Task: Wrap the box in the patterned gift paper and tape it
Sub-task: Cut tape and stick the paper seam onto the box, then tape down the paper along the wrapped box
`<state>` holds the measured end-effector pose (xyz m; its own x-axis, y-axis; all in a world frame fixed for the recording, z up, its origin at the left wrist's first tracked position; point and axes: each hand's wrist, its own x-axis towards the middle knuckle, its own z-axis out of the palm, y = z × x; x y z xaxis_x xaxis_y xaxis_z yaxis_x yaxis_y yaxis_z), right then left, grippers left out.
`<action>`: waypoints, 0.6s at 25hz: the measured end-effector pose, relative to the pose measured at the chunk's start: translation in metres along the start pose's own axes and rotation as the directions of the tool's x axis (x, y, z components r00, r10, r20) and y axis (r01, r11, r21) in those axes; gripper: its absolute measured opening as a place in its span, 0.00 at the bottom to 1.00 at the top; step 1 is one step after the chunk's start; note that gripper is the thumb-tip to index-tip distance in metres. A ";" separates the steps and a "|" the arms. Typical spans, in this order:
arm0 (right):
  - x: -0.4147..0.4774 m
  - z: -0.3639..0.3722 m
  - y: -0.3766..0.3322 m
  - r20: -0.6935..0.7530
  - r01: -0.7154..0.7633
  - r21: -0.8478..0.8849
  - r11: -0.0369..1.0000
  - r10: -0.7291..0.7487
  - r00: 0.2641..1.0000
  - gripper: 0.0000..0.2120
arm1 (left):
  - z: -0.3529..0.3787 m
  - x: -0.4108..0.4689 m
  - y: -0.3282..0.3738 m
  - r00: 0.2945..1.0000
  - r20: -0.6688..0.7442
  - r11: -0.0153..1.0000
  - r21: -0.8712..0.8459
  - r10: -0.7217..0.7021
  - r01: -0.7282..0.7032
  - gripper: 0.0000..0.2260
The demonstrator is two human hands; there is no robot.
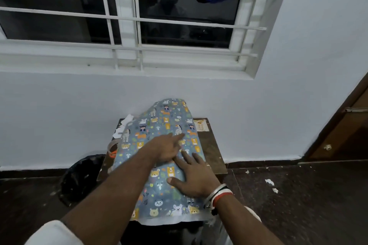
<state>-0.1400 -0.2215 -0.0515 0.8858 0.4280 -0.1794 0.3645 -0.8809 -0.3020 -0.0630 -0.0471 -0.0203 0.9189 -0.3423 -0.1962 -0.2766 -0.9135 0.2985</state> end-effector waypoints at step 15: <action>-0.101 0.032 0.024 -0.170 0.186 -0.049 0.981 -0.191 0.967 0.33 | -0.005 0.003 0.005 0.992 0.073 0.991 0.087 -0.106 0.100 0.29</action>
<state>-0.2298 -0.2793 -0.0707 0.8354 0.5480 0.0436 0.5362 -0.7948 -0.2843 -0.0604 -0.0512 -0.0145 0.9200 -0.2584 -0.2947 -0.2069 -0.9588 0.1948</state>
